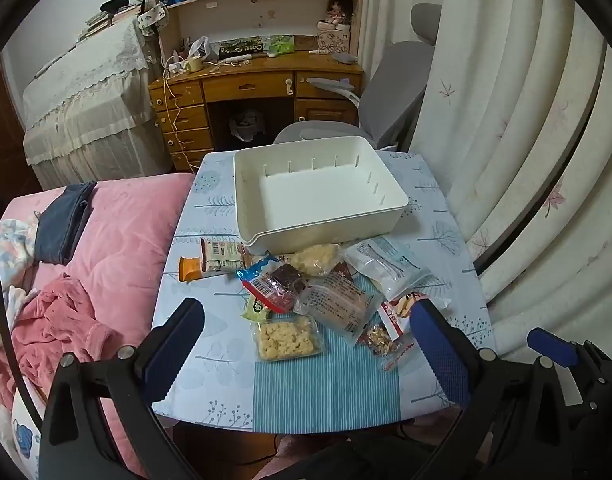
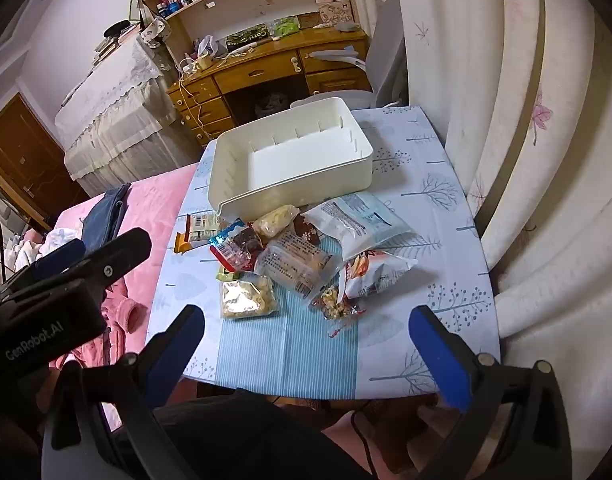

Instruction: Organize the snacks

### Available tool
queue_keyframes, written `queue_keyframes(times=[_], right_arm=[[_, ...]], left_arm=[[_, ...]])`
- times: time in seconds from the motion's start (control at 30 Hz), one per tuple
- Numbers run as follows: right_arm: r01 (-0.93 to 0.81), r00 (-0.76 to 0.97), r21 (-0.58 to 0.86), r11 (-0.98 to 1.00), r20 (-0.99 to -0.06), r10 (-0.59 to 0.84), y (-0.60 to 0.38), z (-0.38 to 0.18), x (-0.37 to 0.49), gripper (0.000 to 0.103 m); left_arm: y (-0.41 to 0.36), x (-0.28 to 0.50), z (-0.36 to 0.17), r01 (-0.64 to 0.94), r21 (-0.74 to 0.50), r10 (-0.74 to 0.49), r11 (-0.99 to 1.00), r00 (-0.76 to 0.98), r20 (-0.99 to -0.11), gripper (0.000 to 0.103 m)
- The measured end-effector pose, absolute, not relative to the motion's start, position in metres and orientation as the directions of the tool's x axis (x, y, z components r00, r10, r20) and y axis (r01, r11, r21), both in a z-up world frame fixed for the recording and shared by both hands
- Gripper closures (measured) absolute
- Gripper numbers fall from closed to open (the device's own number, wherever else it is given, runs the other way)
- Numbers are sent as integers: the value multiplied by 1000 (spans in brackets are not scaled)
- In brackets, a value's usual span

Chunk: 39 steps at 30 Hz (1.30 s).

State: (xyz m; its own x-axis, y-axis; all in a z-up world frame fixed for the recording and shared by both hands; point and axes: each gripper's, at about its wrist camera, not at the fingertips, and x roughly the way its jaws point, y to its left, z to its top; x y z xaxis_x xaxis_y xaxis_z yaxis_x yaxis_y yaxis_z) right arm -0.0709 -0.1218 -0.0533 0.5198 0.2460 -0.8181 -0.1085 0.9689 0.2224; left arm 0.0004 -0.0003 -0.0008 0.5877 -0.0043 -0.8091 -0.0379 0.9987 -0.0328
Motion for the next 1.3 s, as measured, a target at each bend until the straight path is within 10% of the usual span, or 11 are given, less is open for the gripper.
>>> queue_keyframes(times=[1.3], right_arm=[[-93, 504, 229, 969, -828, 244, -121, -60, -68, 0]], left_arm=[[2, 1, -9, -36, -31, -3, 999, 590, -807, 1]])
